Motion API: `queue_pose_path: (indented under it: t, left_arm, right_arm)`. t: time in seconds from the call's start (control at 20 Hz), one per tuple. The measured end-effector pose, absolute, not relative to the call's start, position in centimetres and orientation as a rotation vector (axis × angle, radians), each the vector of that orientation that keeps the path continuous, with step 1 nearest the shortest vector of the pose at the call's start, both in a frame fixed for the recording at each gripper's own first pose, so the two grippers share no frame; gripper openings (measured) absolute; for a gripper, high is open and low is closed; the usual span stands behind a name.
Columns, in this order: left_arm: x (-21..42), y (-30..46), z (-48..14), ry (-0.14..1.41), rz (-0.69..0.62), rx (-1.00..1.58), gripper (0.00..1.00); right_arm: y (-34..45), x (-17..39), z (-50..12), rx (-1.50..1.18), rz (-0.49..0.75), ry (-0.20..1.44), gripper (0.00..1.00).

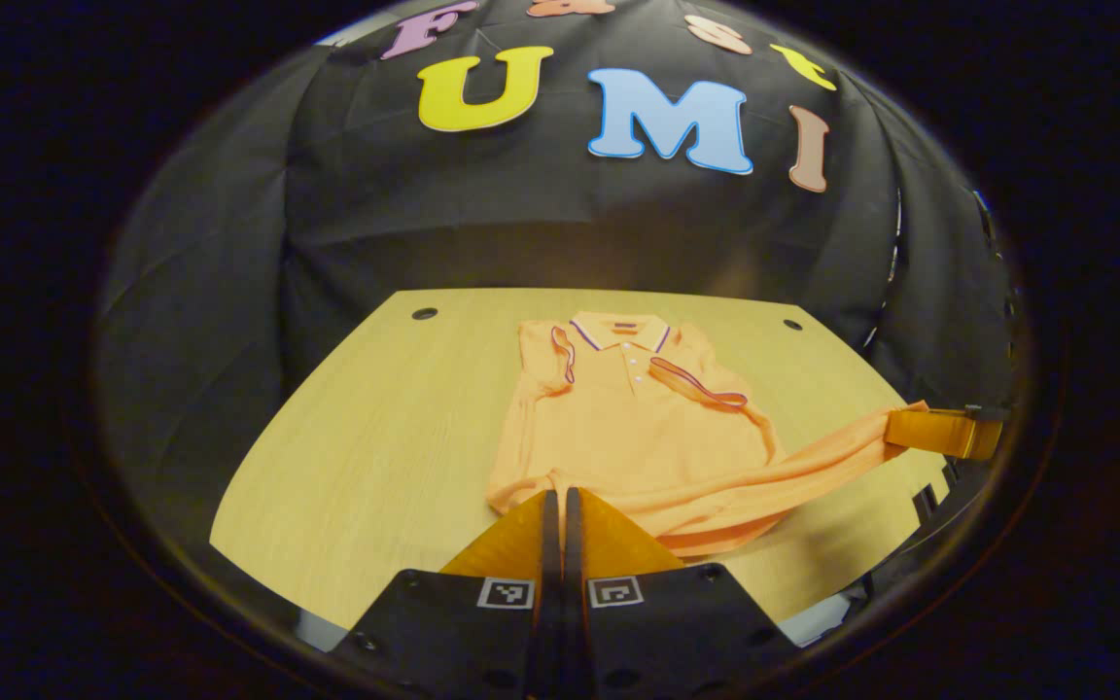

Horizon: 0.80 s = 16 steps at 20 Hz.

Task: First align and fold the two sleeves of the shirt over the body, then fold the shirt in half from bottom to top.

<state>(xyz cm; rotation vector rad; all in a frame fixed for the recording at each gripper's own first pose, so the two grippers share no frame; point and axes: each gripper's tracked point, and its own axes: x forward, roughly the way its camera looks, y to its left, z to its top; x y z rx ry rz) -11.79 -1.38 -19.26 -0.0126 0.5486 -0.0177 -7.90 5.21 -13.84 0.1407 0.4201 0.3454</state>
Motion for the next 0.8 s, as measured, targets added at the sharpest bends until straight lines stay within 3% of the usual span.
queue_pose_path:
  t: [0.8]
  left_arm:
    - [11.0, -0.4, -16.0, 0.469, -0.185, -0.019, 0.06]
  right_arm:
    - [8.5, 9.8, -6.9, 0.120, 0.166, 0.353, 0.02]
